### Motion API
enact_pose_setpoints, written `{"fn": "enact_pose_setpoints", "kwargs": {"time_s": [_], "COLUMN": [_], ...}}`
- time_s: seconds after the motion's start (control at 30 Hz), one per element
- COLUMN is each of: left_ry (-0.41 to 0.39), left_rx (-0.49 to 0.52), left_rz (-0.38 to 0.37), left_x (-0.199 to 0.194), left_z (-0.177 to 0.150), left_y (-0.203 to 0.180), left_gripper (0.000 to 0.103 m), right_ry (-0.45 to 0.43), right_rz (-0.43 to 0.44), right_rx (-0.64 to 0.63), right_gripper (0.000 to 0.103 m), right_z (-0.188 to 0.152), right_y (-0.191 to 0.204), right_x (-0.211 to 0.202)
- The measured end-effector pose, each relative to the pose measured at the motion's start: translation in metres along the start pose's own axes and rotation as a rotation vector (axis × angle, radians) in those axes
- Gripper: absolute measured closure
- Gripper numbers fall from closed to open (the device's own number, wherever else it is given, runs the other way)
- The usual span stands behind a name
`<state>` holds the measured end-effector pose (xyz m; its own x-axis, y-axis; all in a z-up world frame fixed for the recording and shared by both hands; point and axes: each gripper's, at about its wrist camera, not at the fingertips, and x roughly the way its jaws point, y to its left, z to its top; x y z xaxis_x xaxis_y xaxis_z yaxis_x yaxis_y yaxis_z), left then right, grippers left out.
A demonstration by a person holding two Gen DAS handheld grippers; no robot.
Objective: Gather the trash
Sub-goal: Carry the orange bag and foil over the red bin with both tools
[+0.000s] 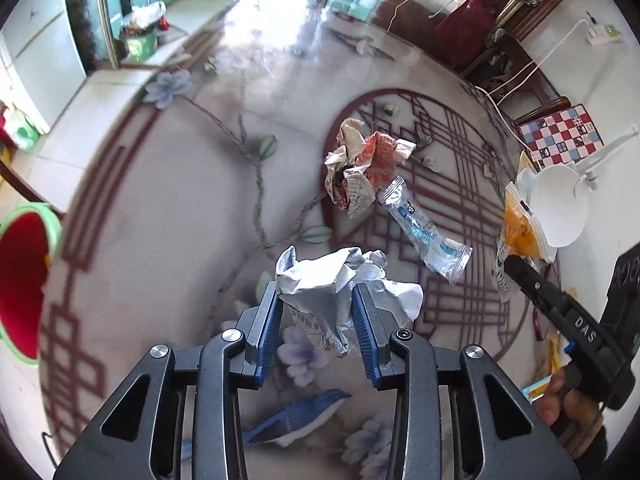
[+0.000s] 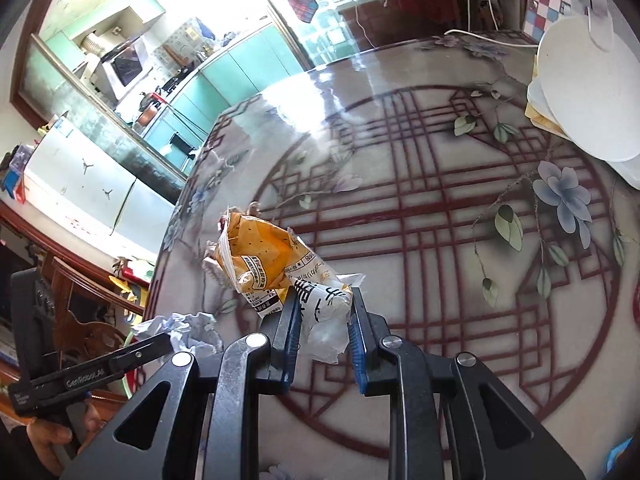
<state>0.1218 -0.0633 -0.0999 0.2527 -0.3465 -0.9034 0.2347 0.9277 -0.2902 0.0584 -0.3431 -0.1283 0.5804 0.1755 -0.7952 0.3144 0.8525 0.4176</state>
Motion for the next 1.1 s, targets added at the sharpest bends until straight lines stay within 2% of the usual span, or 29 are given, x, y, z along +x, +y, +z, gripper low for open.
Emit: {"fn": "enact_pose_setpoints", "kwargs": {"time_s": [0.17, 0.43, 0.77, 1.1], "left_ry": [-0.053, -0.075, -0.081, -0.077], "left_rx": [0.02, 0.01, -0.043, -0.07], "left_rz": [0.025, 0.055, 0.037, 0.024], "left_x": [-0.023, -0.041, -0.054, -0.06], "left_z": [-0.018, -0.042, -0.056, -0.065], "left_y": [0.01, 0.031, 0.058, 0.085], "left_gripper": [0.067, 0.066, 0.064, 0.064], "right_ry": [-0.011, -0.014, -0.014, 0.017], "right_rz": [-0.007, -0.002, 0.002, -0.008], "right_rx": [-0.043, -0.097, -0.155, -0.198], "right_gripper": [0.083, 0.083, 0.083, 0.083], "right_z": [-0.01, -0.026, -0.045, -0.062], "right_y": [0.022, 0.051, 0.086, 0.116], "right_x": [-0.013, -0.024, -0.031, -0.022]}}
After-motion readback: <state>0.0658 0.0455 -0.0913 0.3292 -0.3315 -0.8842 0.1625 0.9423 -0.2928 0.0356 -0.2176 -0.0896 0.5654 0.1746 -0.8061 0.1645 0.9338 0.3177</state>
